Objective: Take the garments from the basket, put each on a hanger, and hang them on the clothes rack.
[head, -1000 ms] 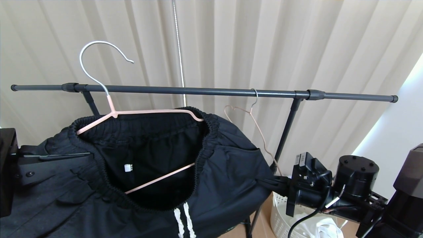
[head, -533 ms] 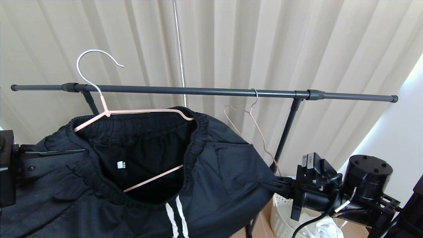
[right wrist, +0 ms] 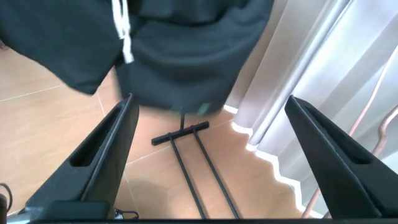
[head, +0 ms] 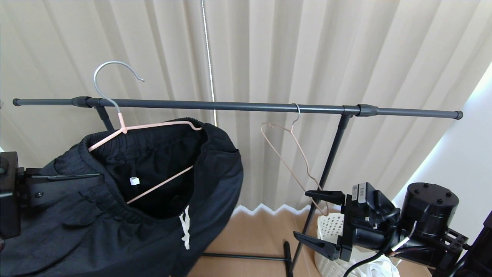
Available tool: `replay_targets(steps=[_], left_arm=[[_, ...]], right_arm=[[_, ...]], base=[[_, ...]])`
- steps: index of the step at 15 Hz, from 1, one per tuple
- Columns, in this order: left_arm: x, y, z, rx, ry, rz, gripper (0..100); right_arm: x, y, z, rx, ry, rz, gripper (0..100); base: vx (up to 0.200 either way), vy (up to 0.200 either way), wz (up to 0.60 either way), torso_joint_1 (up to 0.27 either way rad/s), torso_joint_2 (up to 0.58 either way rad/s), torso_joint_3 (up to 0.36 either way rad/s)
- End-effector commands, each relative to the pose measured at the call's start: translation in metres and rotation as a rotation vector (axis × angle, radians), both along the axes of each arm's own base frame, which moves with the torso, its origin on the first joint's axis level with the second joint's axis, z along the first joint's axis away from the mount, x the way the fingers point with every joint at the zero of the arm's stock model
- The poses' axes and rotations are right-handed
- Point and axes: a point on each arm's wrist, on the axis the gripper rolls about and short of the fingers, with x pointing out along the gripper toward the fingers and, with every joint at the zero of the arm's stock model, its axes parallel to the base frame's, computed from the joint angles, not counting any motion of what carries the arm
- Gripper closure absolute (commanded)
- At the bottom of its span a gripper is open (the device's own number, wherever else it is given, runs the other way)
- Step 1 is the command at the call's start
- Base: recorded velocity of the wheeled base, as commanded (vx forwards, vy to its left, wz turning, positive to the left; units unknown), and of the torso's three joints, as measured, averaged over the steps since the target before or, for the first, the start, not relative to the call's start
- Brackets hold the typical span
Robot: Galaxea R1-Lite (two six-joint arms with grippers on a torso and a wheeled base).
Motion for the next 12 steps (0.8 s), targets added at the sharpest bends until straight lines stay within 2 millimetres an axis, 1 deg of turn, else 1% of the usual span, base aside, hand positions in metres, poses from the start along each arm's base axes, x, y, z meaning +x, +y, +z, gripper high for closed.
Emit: replay_targets(steps=[1,5,7,11,12], left_arm=[[0.006,0.001,-0.006,0.000,0.032,0.003,100],[0.028,-0.001,-0.021,0.044,0.124,0.048,100],[0.043,-0.005,-0.030,0.045,0.189,0.050,100],[0.079,-0.011,-0.024,-0.030,0.271,0.073,100],[0.084,-0.011,-0.023,-0.036,0.276,0.078,100]], right_arm=[[0.001,0.001,0.003,0.007,-0.011,-0.002,0],[0.004,0.001,0.015,0.054,-0.012,-0.034,0],[0.004,0.001,0.016,0.055,-0.015,-0.035,0],[0.005,0.001,0.016,0.055,-0.017,-0.043,0],[0.005,0.001,0.016,0.055,-0.017,-0.041,0]], base=[[0.000,0.000,0.00,0.000,0.00,0.000],[0.000,0.000,0.00,0.000,0.00,0.000],[0.000,0.000,0.00,0.000,0.00,0.000],[0.000,0.000,0.00,0.000,0.00,0.000],[0.000,0.000,0.00,0.000,0.00,0.000]])
